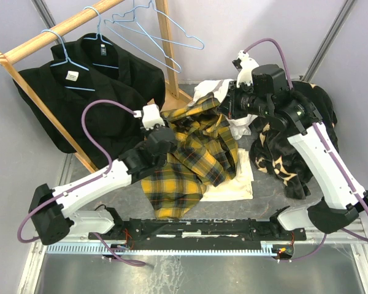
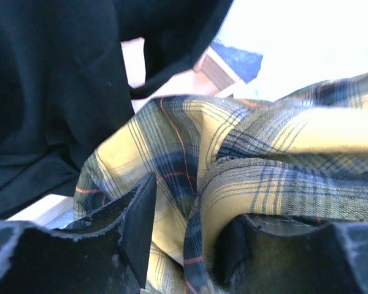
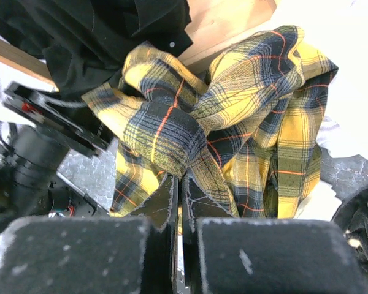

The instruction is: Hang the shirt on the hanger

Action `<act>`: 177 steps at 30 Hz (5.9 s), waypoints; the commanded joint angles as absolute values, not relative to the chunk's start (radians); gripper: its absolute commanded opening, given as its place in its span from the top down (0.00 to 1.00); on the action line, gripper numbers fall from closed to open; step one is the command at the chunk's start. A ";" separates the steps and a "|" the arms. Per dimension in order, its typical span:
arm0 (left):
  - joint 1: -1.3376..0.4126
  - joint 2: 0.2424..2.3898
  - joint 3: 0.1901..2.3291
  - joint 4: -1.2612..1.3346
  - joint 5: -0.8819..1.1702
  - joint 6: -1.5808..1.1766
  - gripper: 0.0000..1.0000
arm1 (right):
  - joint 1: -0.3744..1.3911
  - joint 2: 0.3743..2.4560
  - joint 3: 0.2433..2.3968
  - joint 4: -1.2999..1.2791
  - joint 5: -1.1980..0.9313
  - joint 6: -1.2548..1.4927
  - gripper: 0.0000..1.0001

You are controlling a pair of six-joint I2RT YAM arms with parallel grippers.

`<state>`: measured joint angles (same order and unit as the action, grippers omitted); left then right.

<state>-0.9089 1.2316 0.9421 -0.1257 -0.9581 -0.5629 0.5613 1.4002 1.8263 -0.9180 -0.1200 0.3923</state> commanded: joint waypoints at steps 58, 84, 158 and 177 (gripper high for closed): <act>-1.118 1.307 2.422 -0.312 -0.663 0.139 0.97 | 0.557 1.365 2.406 -0.131 -0.026 0.113 1.00; -1.118 0.836 1.286 -0.385 -0.759 -0.344 0.97 | 0.557 0.977 1.441 -0.426 -0.020 0.361 1.00; -0.916 0.818 0.911 -0.699 -0.388 -0.612 0.05 | 0.681 0.871 0.963 -0.617 0.085 0.480 0.01; -0.914 0.919 0.961 -0.903 -0.396 -0.660 0.01 | 0.682 1.054 1.206 -0.818 0.141 0.326 0.02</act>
<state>-0.9192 0.9001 0.9234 -0.8600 -0.3664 -0.6315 0.6807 1.0149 1.0832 -0.7994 0.1371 0.3946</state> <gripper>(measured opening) 0.994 0.987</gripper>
